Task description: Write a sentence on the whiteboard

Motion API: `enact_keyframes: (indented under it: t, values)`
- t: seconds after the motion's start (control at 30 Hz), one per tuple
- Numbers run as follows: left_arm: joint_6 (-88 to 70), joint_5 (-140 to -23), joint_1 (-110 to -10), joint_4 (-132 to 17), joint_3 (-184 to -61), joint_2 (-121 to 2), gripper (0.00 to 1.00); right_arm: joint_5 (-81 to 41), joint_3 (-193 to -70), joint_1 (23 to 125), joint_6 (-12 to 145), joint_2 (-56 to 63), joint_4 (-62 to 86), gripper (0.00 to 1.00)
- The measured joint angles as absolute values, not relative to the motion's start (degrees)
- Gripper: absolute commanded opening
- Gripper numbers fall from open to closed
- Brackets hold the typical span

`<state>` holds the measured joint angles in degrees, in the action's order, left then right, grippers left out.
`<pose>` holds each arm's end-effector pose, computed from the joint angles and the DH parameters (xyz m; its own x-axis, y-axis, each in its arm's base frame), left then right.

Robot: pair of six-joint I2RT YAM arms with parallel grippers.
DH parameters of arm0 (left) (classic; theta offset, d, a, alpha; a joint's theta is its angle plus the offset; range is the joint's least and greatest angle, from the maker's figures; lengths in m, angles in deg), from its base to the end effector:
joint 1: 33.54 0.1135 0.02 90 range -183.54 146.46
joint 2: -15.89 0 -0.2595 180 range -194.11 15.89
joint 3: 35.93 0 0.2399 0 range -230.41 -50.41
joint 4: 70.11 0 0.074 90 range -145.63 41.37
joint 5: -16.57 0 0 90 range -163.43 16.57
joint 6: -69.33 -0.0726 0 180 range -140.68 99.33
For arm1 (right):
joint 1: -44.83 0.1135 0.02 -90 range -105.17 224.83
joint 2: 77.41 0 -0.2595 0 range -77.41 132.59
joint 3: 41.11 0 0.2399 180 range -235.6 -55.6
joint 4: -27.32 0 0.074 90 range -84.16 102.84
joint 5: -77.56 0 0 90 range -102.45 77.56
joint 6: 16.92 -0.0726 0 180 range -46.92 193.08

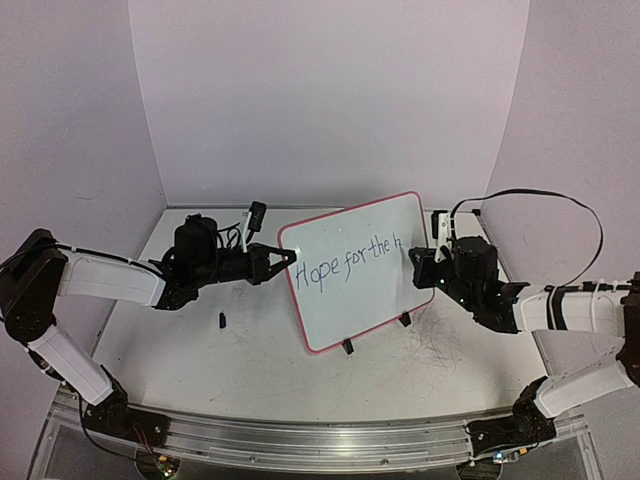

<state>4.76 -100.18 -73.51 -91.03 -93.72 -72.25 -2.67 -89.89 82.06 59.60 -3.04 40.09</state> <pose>0.2515 -0.2534 0.2289 -0.5058 -0.0763 -0.8592 0.7715 0.4057 -0.4902 0.2530 0.1768 0.2275 -0.2801 0.0757 -0.9570 -0.4105 0.8917 0.1907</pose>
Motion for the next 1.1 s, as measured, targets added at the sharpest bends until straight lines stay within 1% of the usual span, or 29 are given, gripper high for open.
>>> enact_keyframes:
  t: [0.37, 0.57, 0.77, 1.1]
  values:
    - [4.80, -100.17, -73.51, -91.03, -93.72, -72.25, 0.00, -6.02, -89.64, 81.97, 58.64, -3.43, 39.90, 0.00]
    - [4.67, -100.26, -73.51, -91.03, -93.75, -72.25, 0.00, -5.70, -89.13, 81.82, 58.62, -4.80, 39.22, 0.00]
    - [4.65, -100.26, -73.51, -91.03, -93.75, -72.25, 0.00, -6.02, -88.90, 78.35, 58.65, -7.77, 39.15, 0.00]
    - [4.65, -100.28, -73.51, -91.03, -93.75, -72.25, 0.00, -7.82, -88.90, 77.86, 59.35, -6.23, 39.62, 0.00]
